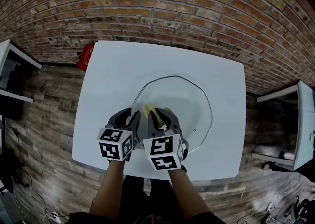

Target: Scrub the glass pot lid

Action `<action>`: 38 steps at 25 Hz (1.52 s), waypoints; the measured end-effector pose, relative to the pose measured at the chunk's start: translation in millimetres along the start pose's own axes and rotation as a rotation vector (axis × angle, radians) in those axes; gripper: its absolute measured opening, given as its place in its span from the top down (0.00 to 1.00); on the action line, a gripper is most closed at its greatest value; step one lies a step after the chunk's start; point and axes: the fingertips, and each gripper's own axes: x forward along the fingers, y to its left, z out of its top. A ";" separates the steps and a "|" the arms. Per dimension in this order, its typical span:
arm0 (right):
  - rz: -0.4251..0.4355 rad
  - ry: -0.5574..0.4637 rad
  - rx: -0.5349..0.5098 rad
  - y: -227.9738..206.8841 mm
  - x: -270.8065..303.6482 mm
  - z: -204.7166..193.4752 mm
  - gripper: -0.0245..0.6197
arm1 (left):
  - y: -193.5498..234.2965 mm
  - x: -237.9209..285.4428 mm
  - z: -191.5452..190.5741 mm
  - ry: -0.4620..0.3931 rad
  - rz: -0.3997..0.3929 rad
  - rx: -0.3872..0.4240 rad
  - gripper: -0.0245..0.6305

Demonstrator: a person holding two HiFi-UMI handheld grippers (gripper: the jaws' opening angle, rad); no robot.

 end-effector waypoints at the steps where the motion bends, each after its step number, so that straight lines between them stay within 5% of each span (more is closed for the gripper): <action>1: -0.014 0.015 -0.002 -6.1 0.5 -3.9 0.87 | 0.7 -0.2 0.1 0.000 -0.001 0.000 0.77; 17: -0.378 0.160 0.038 -154.9 -59.1 -51.1 0.87 | 1.3 2.7 1.6 -0.003 0.002 0.001 0.78; 20: -0.326 0.080 0.053 -135.9 -63.8 -29.6 0.87 | 0.7 2.1 0.9 -0.002 0.000 -0.001 0.78; 24: -0.147 -0.004 0.050 -66.2 -53.6 2.9 0.87 | 1.6 1.7 1.7 0.000 0.000 0.001 0.78; 30: 0.066 0.038 0.019 23.8 -29.8 -2.7 0.87 | 1.2 1.8 1.6 -0.001 0.001 -0.003 0.78; 33: 0.069 0.082 0.001 28.0 -26.3 -16.9 0.87 | 0.3 2.9 1.9 0.003 -0.004 -0.002 0.78; 38: -0.048 0.153 -0.021 -18.7 -32.7 -42.5 0.87 | 2.8 1.8 1.8 0.001 -0.004 -0.004 0.78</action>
